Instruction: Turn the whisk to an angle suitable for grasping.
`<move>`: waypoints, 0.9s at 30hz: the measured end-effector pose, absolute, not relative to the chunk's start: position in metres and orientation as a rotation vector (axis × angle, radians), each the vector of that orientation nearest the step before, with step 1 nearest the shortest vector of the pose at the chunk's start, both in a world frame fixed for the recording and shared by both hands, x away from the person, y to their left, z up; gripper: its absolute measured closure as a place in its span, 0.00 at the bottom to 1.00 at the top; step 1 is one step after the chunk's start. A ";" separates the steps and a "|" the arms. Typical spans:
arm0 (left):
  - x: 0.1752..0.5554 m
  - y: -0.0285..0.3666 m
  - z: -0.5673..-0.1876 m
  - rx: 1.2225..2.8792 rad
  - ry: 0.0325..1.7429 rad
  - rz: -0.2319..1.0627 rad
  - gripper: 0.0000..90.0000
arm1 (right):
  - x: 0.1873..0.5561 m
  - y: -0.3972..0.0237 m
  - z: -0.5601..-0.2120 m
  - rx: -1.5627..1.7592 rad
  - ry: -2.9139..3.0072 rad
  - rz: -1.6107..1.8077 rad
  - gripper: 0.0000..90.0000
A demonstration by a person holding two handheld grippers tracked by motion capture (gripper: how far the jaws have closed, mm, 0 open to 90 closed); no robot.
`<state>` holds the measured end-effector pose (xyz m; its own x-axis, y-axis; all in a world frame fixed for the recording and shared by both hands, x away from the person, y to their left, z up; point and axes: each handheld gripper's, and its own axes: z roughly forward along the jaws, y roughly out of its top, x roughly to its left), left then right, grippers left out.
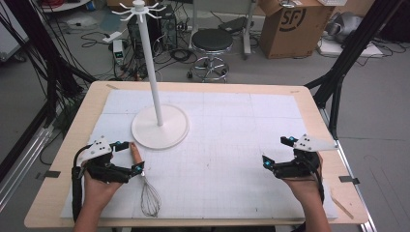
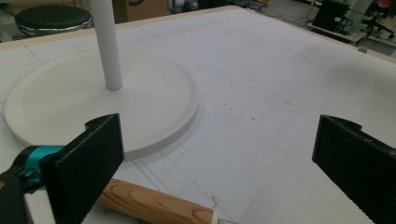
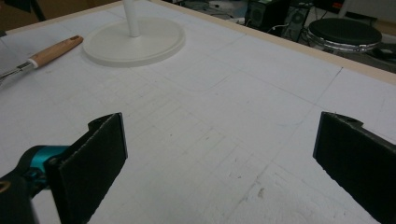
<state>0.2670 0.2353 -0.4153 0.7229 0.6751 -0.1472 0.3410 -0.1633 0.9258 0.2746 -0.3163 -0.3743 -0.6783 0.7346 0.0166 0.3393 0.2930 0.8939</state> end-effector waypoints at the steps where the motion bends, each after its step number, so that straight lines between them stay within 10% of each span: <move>1: 0.267 0.235 -0.415 1.769 0.805 0.361 0.03 | 0.275 -0.316 -0.375 0.962 2.168 1.347 0.02; 27: 0.275 0.232 -0.421 1.869 0.959 0.426 0.03 | 0.276 -0.314 -0.383 0.989 2.205 1.302 0.02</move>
<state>0.2752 0.2324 -0.4213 0.6305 0.7685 -0.1091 0.4345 -0.2330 0.8700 0.2756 -0.3136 -0.3830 -0.6727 0.7397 0.0180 0.3730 0.3181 0.8716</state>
